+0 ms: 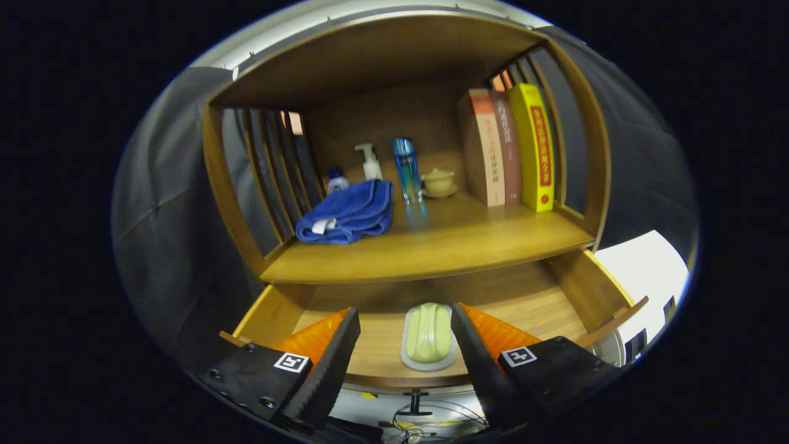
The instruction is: Pull open the drawer, take out the items inside it, and place them on the countertop above the cabinet.
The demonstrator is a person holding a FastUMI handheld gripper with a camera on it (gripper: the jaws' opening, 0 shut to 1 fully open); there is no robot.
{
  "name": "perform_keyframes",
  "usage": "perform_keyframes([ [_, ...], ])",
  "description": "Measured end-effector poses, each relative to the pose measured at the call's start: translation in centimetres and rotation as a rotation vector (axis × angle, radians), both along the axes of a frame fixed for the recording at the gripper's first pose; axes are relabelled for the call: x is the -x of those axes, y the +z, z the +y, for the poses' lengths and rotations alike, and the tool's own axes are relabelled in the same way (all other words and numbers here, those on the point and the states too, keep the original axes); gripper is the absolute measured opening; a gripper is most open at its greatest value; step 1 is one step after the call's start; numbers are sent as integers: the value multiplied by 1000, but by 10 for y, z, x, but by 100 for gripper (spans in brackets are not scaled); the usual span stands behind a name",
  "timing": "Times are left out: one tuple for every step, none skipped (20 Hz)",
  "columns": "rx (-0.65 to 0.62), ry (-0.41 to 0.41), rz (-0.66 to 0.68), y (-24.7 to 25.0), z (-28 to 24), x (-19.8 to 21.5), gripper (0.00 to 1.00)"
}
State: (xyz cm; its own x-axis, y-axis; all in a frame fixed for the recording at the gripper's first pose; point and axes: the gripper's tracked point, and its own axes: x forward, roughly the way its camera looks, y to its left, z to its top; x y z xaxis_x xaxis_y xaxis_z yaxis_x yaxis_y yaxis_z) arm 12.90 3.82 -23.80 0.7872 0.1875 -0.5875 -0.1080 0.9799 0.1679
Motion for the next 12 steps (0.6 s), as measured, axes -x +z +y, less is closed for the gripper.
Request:
perform_keyframes([
  [60,19,25,-12,-3,-6,98],
  [123,43,48,-24,-3,-10,98],
  [178,69,76,-37,-1,-13,98],
  [216,100,102,-49,5,-14,98],
  [241,126,130,-62,10,-14,98],
  [250,142,157,-72,15,-13,97],
  [240,151,179,-82,22,-13,96],
  [231,140,201,-90,23,-13,95],
  [220,118,219,-96,22,-15,94],
  [213,91,240,-103,19,-17,94],
  [205,66,262,-110,14,-17,94],
  [187,48,287,-116,11,-15,92],
])
